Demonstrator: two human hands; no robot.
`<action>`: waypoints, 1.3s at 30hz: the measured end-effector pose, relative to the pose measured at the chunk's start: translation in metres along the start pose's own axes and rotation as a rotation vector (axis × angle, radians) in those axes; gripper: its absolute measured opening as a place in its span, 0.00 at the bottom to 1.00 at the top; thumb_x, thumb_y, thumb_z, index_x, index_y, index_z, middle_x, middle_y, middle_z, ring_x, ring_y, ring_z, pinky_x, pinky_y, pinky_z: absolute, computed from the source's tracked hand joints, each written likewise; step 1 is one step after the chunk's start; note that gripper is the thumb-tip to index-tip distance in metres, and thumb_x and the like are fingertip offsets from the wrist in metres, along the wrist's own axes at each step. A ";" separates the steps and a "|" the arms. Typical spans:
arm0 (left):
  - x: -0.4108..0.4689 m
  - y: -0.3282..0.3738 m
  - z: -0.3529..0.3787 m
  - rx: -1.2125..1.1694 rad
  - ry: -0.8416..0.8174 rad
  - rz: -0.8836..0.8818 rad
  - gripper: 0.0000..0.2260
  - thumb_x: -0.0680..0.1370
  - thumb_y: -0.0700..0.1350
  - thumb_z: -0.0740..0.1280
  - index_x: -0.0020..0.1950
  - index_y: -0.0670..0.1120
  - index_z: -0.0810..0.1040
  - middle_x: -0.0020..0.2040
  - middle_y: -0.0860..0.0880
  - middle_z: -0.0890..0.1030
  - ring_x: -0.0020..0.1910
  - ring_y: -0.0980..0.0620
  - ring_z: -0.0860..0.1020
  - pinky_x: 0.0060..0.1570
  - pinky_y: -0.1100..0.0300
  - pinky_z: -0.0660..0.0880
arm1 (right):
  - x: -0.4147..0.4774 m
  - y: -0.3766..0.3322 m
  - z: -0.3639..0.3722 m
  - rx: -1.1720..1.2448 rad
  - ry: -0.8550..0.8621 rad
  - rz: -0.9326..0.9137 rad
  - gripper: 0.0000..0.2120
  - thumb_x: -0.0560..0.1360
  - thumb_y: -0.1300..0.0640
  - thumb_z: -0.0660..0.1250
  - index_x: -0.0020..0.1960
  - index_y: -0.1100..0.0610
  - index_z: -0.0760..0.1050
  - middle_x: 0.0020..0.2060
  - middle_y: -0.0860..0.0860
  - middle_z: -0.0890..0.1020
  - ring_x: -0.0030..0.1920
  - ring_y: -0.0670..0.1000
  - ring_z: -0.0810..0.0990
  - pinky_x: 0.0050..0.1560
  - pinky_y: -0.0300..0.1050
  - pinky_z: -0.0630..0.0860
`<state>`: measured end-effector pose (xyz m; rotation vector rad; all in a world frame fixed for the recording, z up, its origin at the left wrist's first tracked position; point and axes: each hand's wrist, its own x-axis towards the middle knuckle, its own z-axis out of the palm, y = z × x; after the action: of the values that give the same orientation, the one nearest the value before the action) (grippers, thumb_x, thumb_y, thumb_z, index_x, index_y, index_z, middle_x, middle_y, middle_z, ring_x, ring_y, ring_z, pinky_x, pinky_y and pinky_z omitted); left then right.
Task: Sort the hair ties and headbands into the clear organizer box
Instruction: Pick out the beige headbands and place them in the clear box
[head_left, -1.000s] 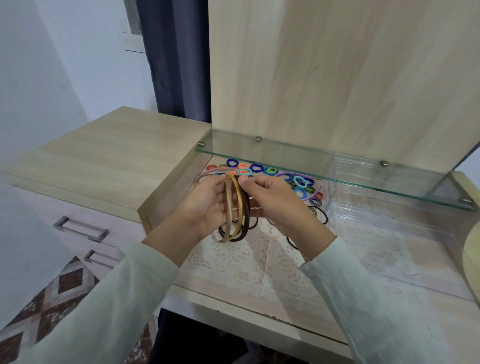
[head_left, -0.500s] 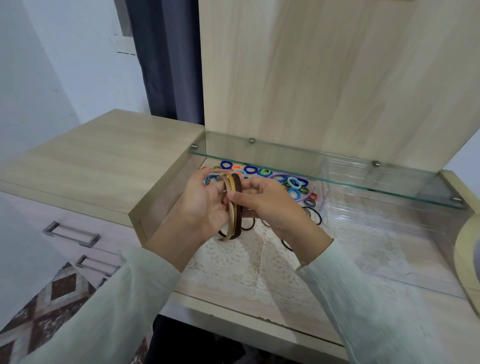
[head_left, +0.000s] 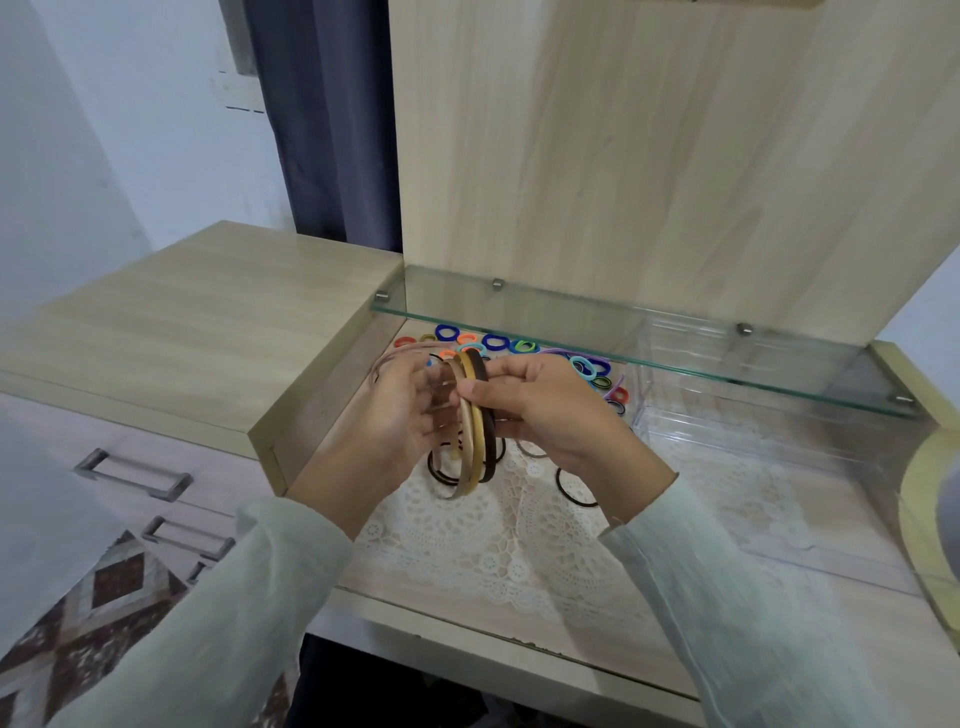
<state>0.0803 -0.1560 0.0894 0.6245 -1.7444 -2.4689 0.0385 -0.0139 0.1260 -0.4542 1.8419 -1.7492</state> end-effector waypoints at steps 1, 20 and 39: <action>0.003 -0.002 0.000 -0.013 0.051 0.012 0.16 0.81 0.49 0.55 0.52 0.43 0.80 0.41 0.45 0.82 0.45 0.46 0.79 0.47 0.54 0.76 | 0.000 -0.001 0.000 -0.001 -0.002 0.002 0.09 0.74 0.63 0.70 0.53 0.64 0.80 0.45 0.57 0.86 0.43 0.52 0.84 0.46 0.45 0.81; 0.027 -0.031 0.002 0.286 -0.029 0.226 0.16 0.80 0.42 0.66 0.68 0.46 0.75 0.58 0.46 0.83 0.59 0.48 0.81 0.64 0.46 0.75 | -0.008 -0.011 -0.006 0.152 -0.076 0.020 0.11 0.74 0.65 0.69 0.56 0.67 0.79 0.42 0.55 0.85 0.38 0.48 0.83 0.39 0.39 0.80; 0.048 -0.026 0.035 0.753 -0.110 0.348 0.10 0.84 0.40 0.56 0.52 0.48 0.77 0.40 0.49 0.78 0.33 0.55 0.77 0.37 0.61 0.76 | -0.033 0.001 -0.096 0.110 0.020 0.129 0.07 0.65 0.59 0.72 0.42 0.57 0.83 0.40 0.54 0.84 0.38 0.49 0.82 0.47 0.44 0.78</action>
<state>0.0286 -0.1280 0.0610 0.1721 -2.5615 -1.6089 0.0073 0.0828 0.1306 -0.2704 1.7377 -1.7623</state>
